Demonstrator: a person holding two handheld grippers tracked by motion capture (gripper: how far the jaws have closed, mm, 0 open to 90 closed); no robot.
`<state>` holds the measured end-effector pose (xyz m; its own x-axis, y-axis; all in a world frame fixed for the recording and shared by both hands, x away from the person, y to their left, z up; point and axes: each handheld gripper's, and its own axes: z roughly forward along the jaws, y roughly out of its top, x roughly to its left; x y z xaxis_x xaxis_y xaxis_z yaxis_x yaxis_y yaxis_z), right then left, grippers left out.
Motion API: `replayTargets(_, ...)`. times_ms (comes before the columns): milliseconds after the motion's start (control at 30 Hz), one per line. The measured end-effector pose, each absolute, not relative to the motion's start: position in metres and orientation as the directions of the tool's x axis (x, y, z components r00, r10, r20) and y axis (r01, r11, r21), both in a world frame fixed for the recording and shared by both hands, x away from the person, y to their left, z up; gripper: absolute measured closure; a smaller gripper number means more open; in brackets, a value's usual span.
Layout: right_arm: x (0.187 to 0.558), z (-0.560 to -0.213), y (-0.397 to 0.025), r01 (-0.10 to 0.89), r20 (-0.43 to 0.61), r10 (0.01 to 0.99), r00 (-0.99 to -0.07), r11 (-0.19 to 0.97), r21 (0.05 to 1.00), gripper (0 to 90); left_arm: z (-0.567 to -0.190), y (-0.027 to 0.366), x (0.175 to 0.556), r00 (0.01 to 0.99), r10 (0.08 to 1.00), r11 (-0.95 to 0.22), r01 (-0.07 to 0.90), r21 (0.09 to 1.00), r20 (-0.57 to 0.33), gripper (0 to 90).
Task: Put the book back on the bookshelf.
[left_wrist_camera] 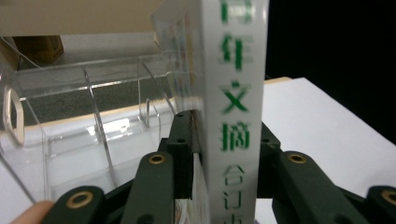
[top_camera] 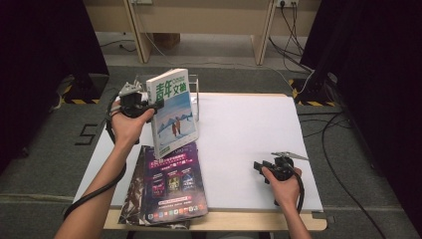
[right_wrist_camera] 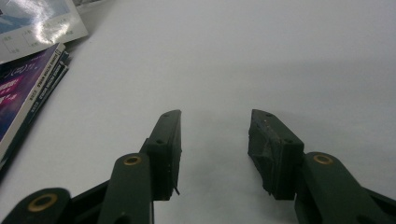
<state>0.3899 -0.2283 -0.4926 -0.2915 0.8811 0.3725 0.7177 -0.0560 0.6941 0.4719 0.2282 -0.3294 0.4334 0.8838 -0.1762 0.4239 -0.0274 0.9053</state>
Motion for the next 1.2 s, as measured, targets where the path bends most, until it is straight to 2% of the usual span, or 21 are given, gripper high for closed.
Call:
replayTargets(167,0.390,-0.493,-0.229,0.717,0.375,0.879,-0.294,-0.057,0.695,54.6,-0.318,0.224,0.488,0.439,0.875,0.009,0.403,0.915,-0.202,65.7)
replayTargets(367,0.390,-0.493,-0.230,0.719,0.381,0.876,-0.295,-0.059,0.693,54.5,-0.316,0.221,0.505,0.406,0.891,-0.002,0.452,0.892,-0.204,60.1)
replayTargets(467,0.390,-0.493,-0.230,0.719,0.381,0.876,-0.296,-0.058,0.693,54.4,-0.318,0.223,0.514,0.376,0.902,0.004,0.482,0.876,-0.211,62.2)
replayTargets(500,0.390,-0.493,-0.230,0.720,0.382,0.876,-0.296,-0.059,0.691,54.4,-0.319,0.224,0.516,0.372,0.907,-0.006,0.485,0.875,-0.200,69.0)
replayTargets(533,0.390,-0.493,-0.230,0.719,0.382,0.876,-0.295,-0.060,0.692,54.4,-0.319,0.225,0.520,0.356,0.908,0.011,0.504,0.864,-0.220,71.5)
replayTargets(833,0.390,-0.493,-0.230,0.724,0.392,0.873,-0.291,-0.066,0.686,54.2,-0.314,0.220,0.521,0.359,0.905,0.005,0.529,0.848,-0.229,72.6)
replayTargets(1100,0.391,-0.493,-0.231,0.719,0.388,0.872,-0.299,-0.061,0.692,54.2,-0.315,0.217,0.534,0.335,0.918,-0.020,0.573,0.819,-0.212,57.2)
replayTargets(1200,0.391,-0.493,-0.231,0.722,0.390,0.871,-0.299,-0.061,0.689,54.2,-0.317,0.219,0.538,0.327,0.915,-0.005,0.595,0.804,-0.237,58.9)
